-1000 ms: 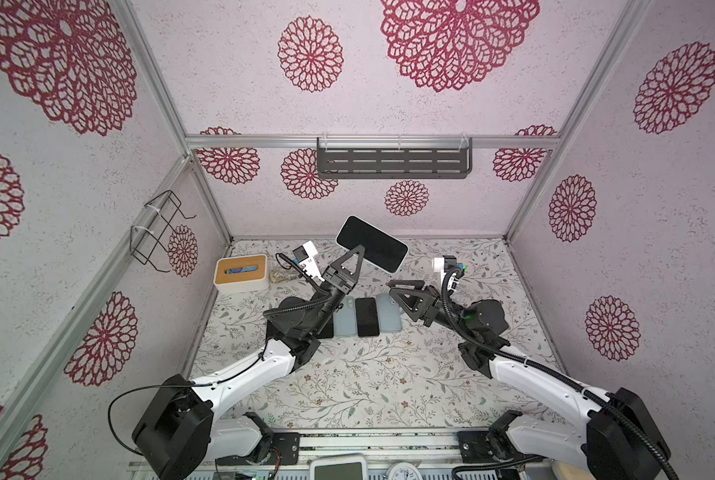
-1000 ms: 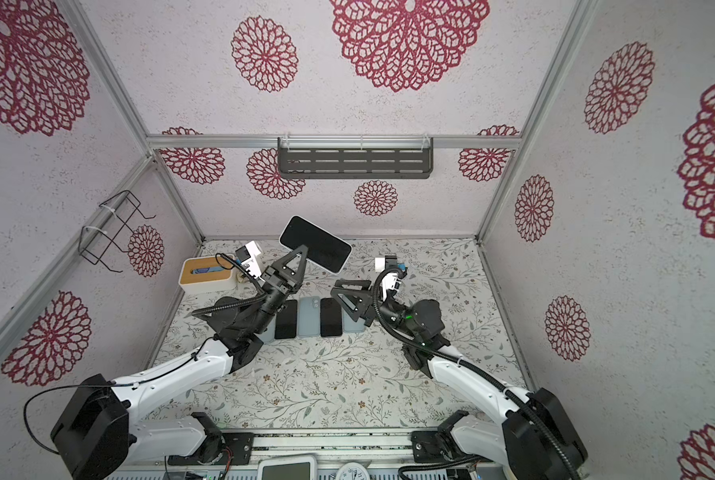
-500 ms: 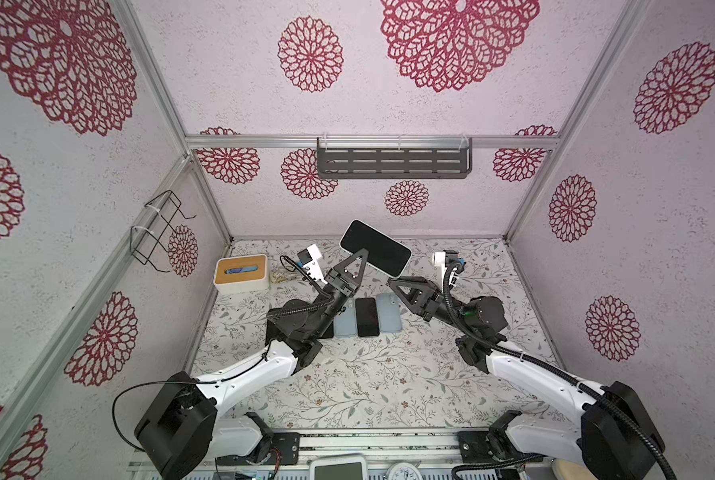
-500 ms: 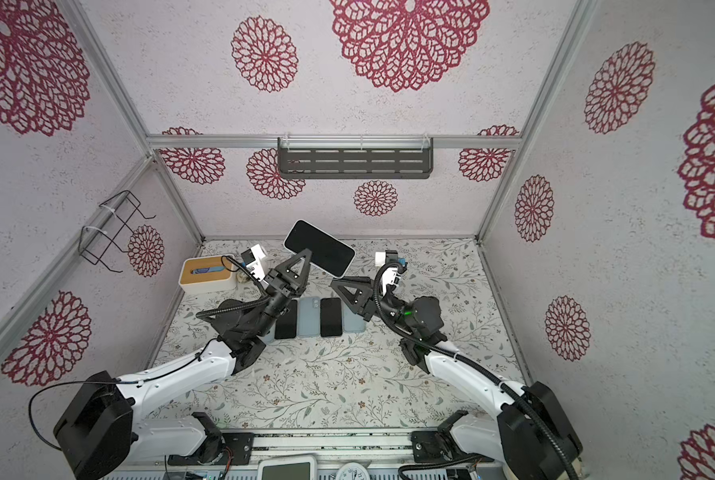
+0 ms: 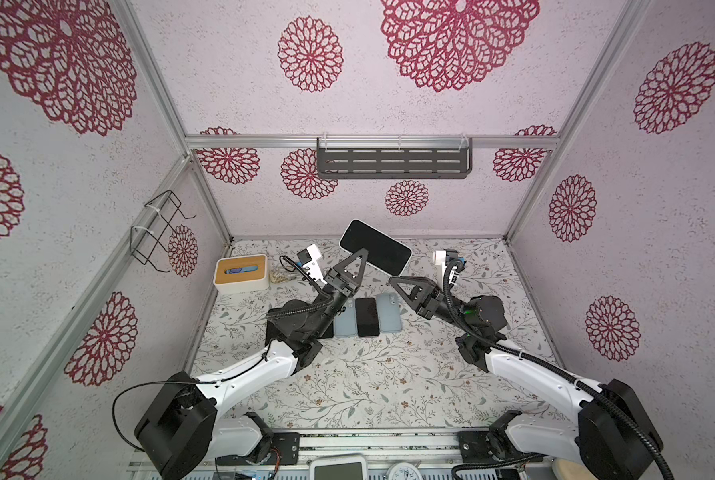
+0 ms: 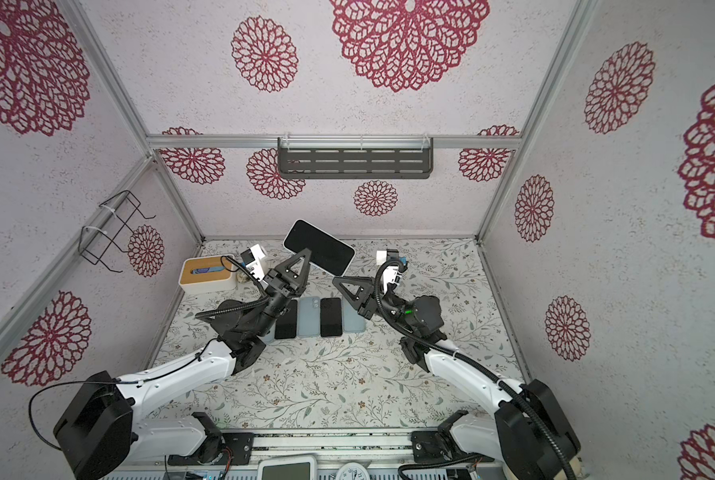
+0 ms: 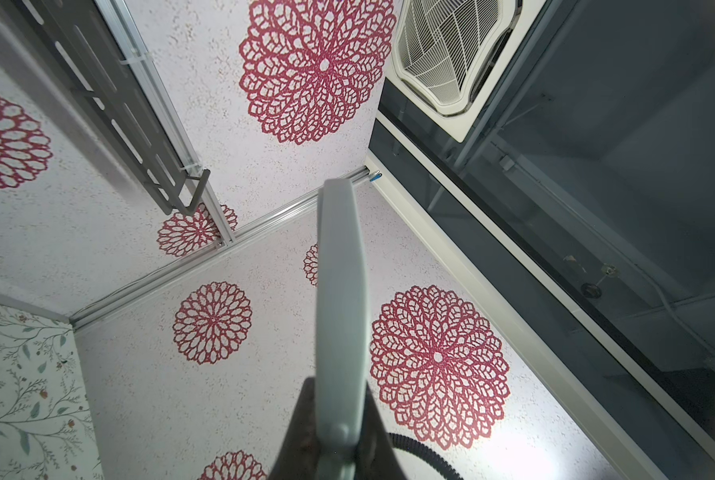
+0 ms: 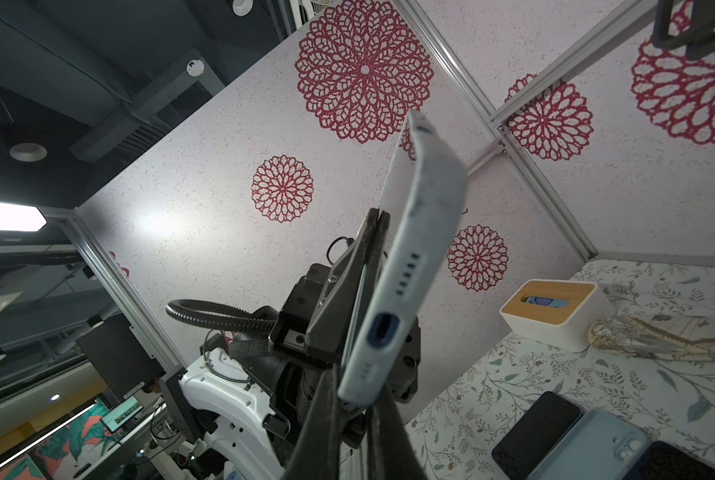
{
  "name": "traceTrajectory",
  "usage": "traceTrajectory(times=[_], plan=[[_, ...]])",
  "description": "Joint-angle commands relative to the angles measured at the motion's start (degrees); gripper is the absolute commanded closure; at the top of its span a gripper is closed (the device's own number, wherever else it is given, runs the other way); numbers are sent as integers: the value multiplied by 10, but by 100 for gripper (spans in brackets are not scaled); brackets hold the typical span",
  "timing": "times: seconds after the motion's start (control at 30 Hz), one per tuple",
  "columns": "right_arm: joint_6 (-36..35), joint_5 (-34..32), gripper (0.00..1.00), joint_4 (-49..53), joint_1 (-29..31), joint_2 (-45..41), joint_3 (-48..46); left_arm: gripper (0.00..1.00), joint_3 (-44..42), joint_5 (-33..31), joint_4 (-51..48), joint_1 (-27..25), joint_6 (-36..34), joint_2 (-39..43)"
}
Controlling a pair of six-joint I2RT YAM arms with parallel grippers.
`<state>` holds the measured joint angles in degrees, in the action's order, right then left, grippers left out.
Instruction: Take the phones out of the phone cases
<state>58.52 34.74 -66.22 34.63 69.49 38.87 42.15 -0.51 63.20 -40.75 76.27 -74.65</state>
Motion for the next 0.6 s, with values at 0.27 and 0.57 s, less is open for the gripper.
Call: traceTrajectory(times=[0.27, 0.57], plan=[[-17, 37, 100, -49, -33, -7, 24, 100, 29, 35, -10, -16, -8, 9], [-76, 60, 100, -34, -44, -7, 12, 100, 61, 65, -18, -21, 35, -14]])
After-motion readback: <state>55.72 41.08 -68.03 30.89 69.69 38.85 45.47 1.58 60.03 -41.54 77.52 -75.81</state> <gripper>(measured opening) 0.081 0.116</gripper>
